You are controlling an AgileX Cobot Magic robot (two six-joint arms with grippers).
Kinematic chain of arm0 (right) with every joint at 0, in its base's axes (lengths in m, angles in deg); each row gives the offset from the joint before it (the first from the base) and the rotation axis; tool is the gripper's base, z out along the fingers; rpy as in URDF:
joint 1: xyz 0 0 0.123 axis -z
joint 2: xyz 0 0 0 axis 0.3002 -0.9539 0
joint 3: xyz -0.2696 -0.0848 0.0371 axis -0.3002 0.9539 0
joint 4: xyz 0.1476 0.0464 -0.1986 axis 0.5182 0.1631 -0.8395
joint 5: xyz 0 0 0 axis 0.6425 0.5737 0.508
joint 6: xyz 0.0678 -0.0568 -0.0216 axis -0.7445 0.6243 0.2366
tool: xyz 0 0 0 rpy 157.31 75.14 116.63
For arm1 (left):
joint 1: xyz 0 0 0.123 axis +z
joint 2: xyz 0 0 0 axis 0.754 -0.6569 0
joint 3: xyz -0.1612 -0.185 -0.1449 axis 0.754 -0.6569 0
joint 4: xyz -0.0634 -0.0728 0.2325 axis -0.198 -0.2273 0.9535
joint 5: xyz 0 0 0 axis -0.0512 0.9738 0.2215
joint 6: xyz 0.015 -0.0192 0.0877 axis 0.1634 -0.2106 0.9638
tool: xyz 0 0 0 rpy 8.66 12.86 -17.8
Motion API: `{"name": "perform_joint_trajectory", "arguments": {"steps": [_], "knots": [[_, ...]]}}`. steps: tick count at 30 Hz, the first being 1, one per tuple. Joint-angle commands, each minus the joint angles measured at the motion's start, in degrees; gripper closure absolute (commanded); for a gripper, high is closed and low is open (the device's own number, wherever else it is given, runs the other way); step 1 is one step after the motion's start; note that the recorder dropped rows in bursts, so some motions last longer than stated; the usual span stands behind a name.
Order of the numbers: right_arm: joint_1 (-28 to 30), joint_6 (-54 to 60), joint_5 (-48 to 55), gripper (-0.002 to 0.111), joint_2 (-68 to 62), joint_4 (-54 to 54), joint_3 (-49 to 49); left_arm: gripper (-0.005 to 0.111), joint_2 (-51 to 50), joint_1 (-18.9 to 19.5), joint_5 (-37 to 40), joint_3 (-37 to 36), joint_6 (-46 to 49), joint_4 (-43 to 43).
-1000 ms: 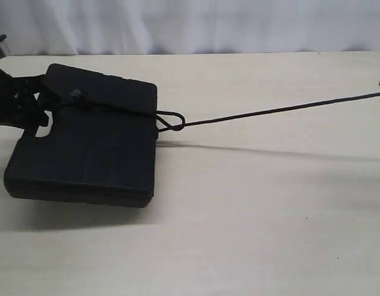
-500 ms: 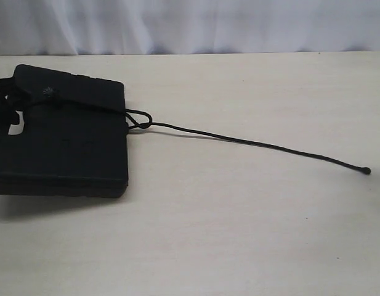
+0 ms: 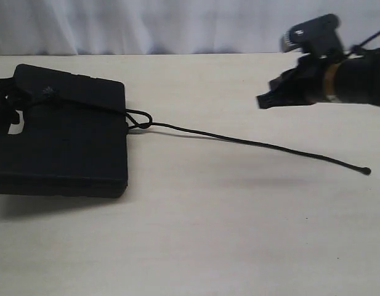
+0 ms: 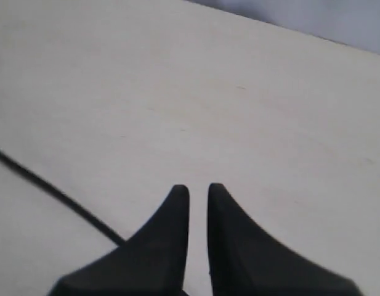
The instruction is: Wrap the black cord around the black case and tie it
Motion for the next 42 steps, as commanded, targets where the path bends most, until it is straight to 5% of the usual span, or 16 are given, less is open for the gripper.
{"name": "perform_joint_trajectory", "arguments": {"steps": [1, 5, 9, 12, 13, 15, 18, 22, 26, 37, 39, 42], "knots": [[-12.0, -0.9, 6.1, 0.077, -5.9, -4.3, -5.6, 0.107, 0.9, 0.0, -1.6, 0.0, -0.1, -2.2], [-18.7, -0.9, 11.7, 0.064, -12.8, -3.4, -12.2, 0.107, 0.9, 0.0, -1.6, 0.0, -0.1, -2.2], [-23.3, 6.4, 12.7, 0.068, -19.2, 2.9, -18.3, 0.107, 0.9, 0.0, -2.0, 0.0, -0.1, -2.2], [-26.9, 29.3, 24.8, 0.075, -24.7, 21.7, -24.4, 0.107, 0.9, 0.0, -2.7, 0.0, -0.1, -2.2], [-27.4, 46.2, 33.7, 0.075, -27.0, 35.3, -28.5, 0.107, 0.9, 0.0, -3.6, 0.0, -0.1, -2.2], [-27.0, 56.5, 36.3, 0.075, -28.1, 45.8, -31.4, 0.107, 0.9, 0.0, -4.1, 0.0, 0.0, -1.8], [-27.0, 57.8, 32.8, 0.075, -28.6, 47.8, -32.6, 0.107, 0.9, 0.0, -4.1, 0.0, 0.0, -1.8], [-27.0, 69.9, 45.5, 0.071, -34.6, 61.3, -45.7, 0.107, 0.9, 0.0, -4.1, 0.0, 0.2, -1.8], [-27.4, 71.2, 44.8, 0.061, -36.5, 61.6, -48.5, 0.107, 0.9, 0.0, -4.0, 0.0, 0.2, -1.8], [-27.4, 71.0, 38.7, 0.061, -40.4, 58.0, -48.8, 0.107, 0.9, 0.0, -3.5, 0.0, 0.2, -2.2], [-27.4, 70.4, 38.4, 0.067, -41.0, 56.5, -48.8, 0.107, 0.9, 0.0, -3.3, 0.0, 0.2, -2.4], [-27.2, 67.3, 39.5, 0.096, -41.1, 53.6, -48.8, 0.107, 0.9, 0.0, -3.2, 0.0, 0.2, -3.5]]}}
